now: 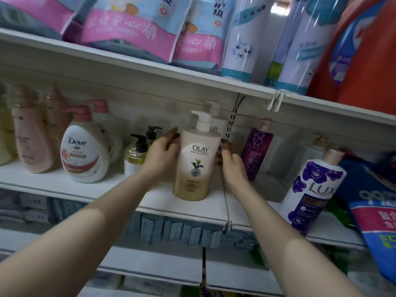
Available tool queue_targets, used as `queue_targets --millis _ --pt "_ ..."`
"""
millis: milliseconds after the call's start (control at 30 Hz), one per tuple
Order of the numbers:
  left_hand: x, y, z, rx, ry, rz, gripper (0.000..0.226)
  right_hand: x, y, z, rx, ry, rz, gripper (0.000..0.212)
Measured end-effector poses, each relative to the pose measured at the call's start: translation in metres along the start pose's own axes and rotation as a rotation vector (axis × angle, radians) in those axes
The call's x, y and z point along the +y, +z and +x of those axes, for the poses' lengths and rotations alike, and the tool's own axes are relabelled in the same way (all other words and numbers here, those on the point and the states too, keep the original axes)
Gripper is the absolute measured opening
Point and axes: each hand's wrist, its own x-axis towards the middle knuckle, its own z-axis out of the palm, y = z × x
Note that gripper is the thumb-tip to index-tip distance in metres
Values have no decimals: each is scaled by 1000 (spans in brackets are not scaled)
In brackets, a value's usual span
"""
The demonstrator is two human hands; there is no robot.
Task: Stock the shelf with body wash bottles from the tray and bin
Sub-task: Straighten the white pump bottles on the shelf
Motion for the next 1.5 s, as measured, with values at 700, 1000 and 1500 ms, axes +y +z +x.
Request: queue_targets --millis 700,1000,1500 --pt "31 43 135 -329 -54 194 41 -9 8 139 -5 -3 -104 61" --pt "22 34 131 -274 -8 20 46 -2 10 138 14 -83 -56 88" --pt "29 6 85 -172 -50 58 29 -28 0 82 -159 58 189 57"
